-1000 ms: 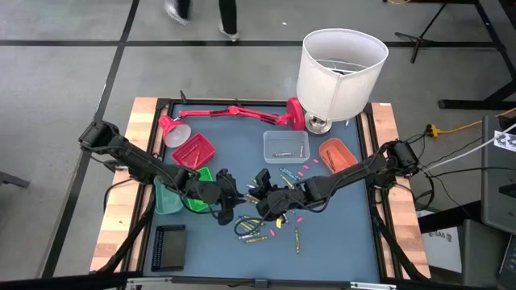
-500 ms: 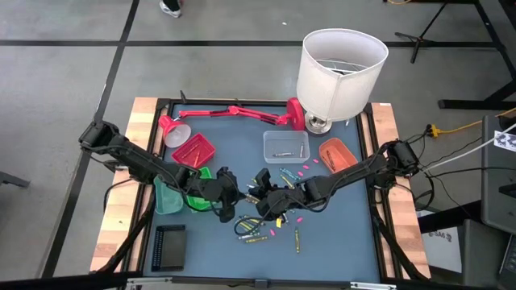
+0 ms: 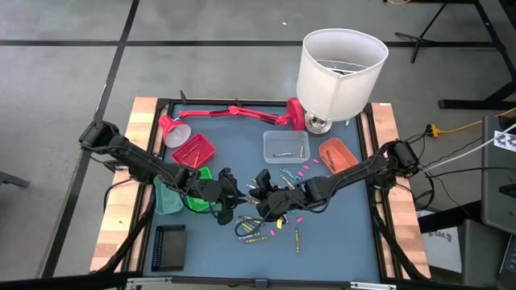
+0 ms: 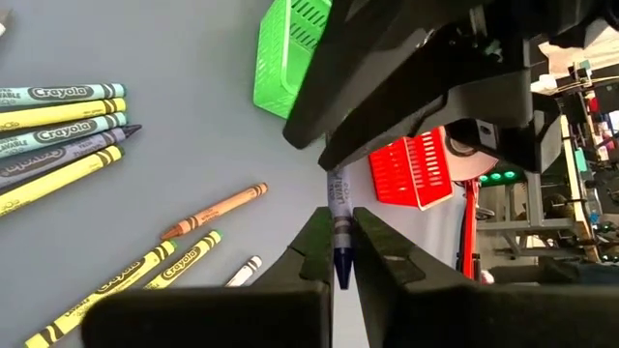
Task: Sort crayons
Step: Put the blue crayon into the blue bin
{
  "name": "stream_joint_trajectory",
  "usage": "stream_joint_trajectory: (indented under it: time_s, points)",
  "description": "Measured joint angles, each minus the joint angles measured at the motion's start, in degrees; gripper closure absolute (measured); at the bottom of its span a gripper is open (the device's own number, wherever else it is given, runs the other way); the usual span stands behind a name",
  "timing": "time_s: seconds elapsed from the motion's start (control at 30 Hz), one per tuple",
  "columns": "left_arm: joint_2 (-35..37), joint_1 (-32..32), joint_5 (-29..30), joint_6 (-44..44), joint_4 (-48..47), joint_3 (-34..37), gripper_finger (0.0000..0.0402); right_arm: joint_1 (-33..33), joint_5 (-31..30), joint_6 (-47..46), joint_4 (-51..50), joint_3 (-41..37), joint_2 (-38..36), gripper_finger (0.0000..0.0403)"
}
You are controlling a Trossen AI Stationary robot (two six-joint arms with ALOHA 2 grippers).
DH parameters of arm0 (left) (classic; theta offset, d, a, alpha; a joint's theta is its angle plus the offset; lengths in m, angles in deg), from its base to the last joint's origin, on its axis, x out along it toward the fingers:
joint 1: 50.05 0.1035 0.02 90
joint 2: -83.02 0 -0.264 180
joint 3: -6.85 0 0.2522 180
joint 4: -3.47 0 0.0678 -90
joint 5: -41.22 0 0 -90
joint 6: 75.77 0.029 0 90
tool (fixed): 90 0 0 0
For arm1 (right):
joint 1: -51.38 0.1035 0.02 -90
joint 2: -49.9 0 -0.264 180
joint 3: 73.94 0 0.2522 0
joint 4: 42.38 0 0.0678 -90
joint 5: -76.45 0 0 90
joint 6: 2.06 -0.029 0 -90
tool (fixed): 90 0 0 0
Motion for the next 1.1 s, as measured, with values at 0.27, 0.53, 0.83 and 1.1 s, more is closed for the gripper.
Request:
stream_joint_trajectory:
  time_s: [0.27,0.53,0.83,1.1]
  points:
    - [0.02,0.02,0.37,0.80,0.05,0.00,0.0261,0.00,4.26,-0.18,-1.14,0.00,0.00,0.0382]
    - [0.02,0.02,0.50,0.74,-0.26,0.00,0.0243,0.04,5.88,-0.78,-1.80,0.00,0.00,0.0382]
    - [0.02,0.04,-2.02,-2.35,-1.87,0.02,0.0260,0.00,5.86,-0.78,1.88,0.00,0.00,0.0382]
    - [0.02,0.13,-2.24,-5.58,-4.03,0.02,0.0300,0.00,5.84,-0.67,3.44,0.00,0.00,0.0382]
